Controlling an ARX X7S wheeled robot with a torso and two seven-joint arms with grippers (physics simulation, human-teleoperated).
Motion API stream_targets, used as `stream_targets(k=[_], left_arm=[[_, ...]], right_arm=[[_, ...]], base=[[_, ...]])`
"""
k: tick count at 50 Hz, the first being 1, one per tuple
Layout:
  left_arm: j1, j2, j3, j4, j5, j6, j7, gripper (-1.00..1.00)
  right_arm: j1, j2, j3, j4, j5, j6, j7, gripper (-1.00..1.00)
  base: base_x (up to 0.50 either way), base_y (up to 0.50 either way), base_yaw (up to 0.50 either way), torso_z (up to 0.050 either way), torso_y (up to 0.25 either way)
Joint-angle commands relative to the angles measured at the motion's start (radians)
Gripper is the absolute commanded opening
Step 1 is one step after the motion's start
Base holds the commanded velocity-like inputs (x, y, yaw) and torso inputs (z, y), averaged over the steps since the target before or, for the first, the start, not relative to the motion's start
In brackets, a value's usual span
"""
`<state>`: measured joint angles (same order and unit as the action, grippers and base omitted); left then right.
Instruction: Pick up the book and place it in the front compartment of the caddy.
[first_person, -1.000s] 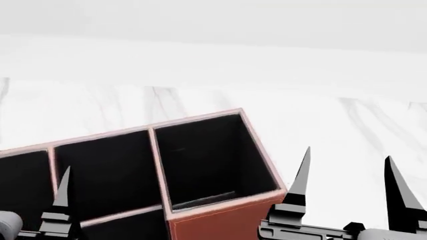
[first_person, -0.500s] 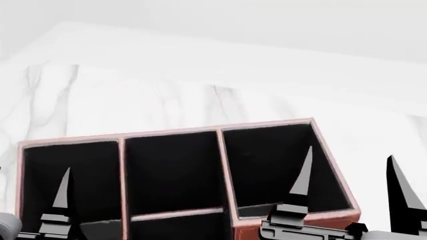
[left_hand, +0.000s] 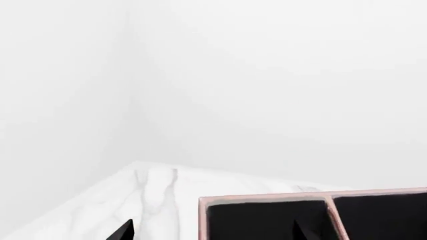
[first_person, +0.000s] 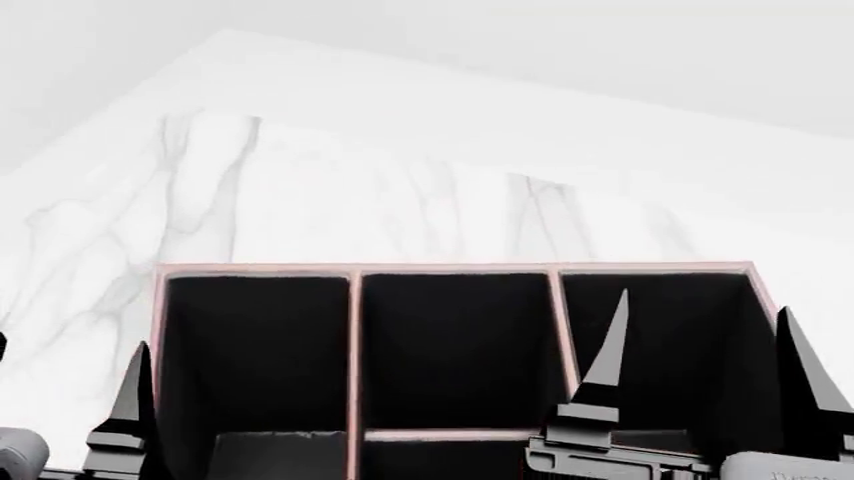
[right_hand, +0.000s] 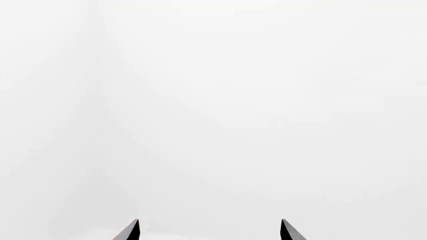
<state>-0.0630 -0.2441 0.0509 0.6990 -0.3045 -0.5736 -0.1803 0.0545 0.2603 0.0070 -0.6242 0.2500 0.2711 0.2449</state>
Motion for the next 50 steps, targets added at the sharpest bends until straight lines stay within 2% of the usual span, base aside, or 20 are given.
stream_targets(k=[1,6,7,15,21,25,27,28,30,38,39,42,44,46,50], left_arm=[[0.001,-0.001,0.022,-0.046,0.073,0.019,0.014,1.00],[-0.033,-0.039,0.005,-0.041,-0.015,-0.039,0.086,1.00],[-0.053,-0.054,-0.017,-0.016,-0.087,-0.088,0.124,1.00],[-0.103,-0.152,0.027,0.065,-0.197,-0.219,0.236,1.00],[-0.169,-0.199,-0.049,0.146,-0.533,-0.491,0.303,1.00],[-0.131,-0.256,0.009,0.248,-0.476,-0.453,0.331,1.00],[-0.130,-0.265,0.006,0.265,-0.509,-0.468,0.340,1.00],[-0.155,-0.264,-0.020,0.270,-0.604,-0.535,0.321,1.00],[-0.175,-0.255,-0.067,0.264,-0.717,-0.569,0.312,1.00],[-0.239,-0.263,-0.062,0.275,-0.871,-0.675,0.224,1.00],[-0.262,-0.264,-0.073,0.253,-0.957,-0.700,0.194,1.00],[-0.290,-0.264,-0.077,0.231,-1.050,-0.726,0.136,1.00],[-0.339,-0.279,-0.040,0.173,-1.198,-0.782,0.010,1.00],[-0.365,-0.286,-0.033,0.144,-1.280,-0.775,-0.043,1.00],[-0.380,-0.297,-0.014,0.132,-1.350,-0.767,-0.092,1.00]], right_arm=[[0.042,0.021,0.058,0.047,0.007,0.031,-0.035,1.00],[0.055,0.035,0.088,0.053,0.001,0.035,-0.017,1.00],[0.063,0.039,0.101,0.061,0.003,0.038,-0.013,1.00],[0.099,0.052,0.143,0.111,-0.011,0.046,0.020,1.00],[0.106,0.055,0.149,0.140,-0.040,0.030,0.043,1.00],[0.110,0.056,0.144,0.157,-0.060,0.020,0.052,1.00],[0.111,0.056,0.143,0.163,-0.063,0.018,0.055,1.00],[0.110,0.057,0.142,0.165,-0.067,0.015,0.057,1.00],[0.107,0.058,0.140,0.163,-0.072,0.012,0.059,1.00],[0.101,0.061,0.135,0.159,-0.081,0.001,0.064,1.00],[0.101,0.061,0.134,0.159,-0.083,0.001,0.065,1.00],[0.098,0.063,0.132,0.156,-0.085,-0.002,0.066,1.00],[0.095,0.064,0.134,0.154,-0.085,-0.006,0.066,1.00],[0.095,0.065,0.135,0.151,-0.084,-0.006,0.067,1.00],[0.094,0.065,0.132,0.152,-0.086,-0.009,0.069,1.00]], base=[[0.00,0.00,0.00,0.000,0.000],[0.00,0.00,0.00,0.000,0.000],[0.00,0.00,0.00,0.000,0.000],[0.00,0.00,0.00,0.000,0.000],[0.00,0.00,0.00,0.000,0.000],[0.00,0.00,0.00,0.000,0.000],[0.00,0.00,0.00,0.000,0.000],[0.00,0.00,0.00,0.000,0.000],[0.00,0.00,0.00,0.000,0.000],[0.00,0.00,0.00,0.000,0.000],[0.00,0.00,0.00,0.000,0.000],[0.00,0.00,0.00,0.000,0.000],[0.00,0.00,0.00,0.000,0.000],[0.00,0.00,0.00,0.000,0.000],[0.00,0.00,0.00,0.000,0.000]])
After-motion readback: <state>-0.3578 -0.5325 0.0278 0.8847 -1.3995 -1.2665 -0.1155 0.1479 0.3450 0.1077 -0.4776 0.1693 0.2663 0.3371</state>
